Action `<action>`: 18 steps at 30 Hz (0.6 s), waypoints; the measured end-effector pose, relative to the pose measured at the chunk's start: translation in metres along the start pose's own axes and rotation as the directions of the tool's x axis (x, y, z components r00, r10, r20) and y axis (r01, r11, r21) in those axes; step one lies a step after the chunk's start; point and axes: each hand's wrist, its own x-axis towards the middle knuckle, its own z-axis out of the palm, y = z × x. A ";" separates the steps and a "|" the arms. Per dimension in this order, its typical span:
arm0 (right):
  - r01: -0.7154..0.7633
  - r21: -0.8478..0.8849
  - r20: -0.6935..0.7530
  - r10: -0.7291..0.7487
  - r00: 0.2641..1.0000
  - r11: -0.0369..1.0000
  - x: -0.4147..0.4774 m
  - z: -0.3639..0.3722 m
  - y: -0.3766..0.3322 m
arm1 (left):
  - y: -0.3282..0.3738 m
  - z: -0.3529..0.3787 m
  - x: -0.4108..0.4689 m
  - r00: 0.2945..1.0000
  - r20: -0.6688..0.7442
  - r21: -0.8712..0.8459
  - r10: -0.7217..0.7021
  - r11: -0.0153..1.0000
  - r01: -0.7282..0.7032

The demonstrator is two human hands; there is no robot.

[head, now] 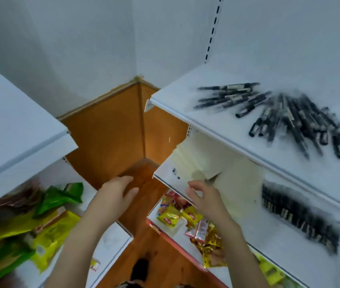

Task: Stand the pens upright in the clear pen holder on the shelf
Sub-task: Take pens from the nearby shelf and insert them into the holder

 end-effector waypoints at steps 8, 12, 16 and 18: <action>0.089 -0.023 -0.175 -0.091 0.980 0.996 -0.013 -0.066 -0.063 | 0.069 -0.048 0.042 0.882 -0.076 -0.056 0.466 0.881 -0.470; 0.142 -0.023 -0.245 -0.144 0.959 0.990 -0.021 -0.119 -0.083 | 0.121 -0.055 0.057 0.805 -0.135 -0.170 0.577 0.787 -0.593; 0.153 -0.107 -0.363 -0.182 0.914 0.982 -0.006 -0.171 -0.083 | 0.165 -0.051 0.094 0.799 -0.170 -0.189 0.577 0.776 -0.601; 0.137 -0.171 -0.399 -0.196 0.896 0.976 0.007 -0.190 -0.079 | 0.183 -0.045 0.125 0.785 -0.169 -0.109 0.596 0.780 -0.616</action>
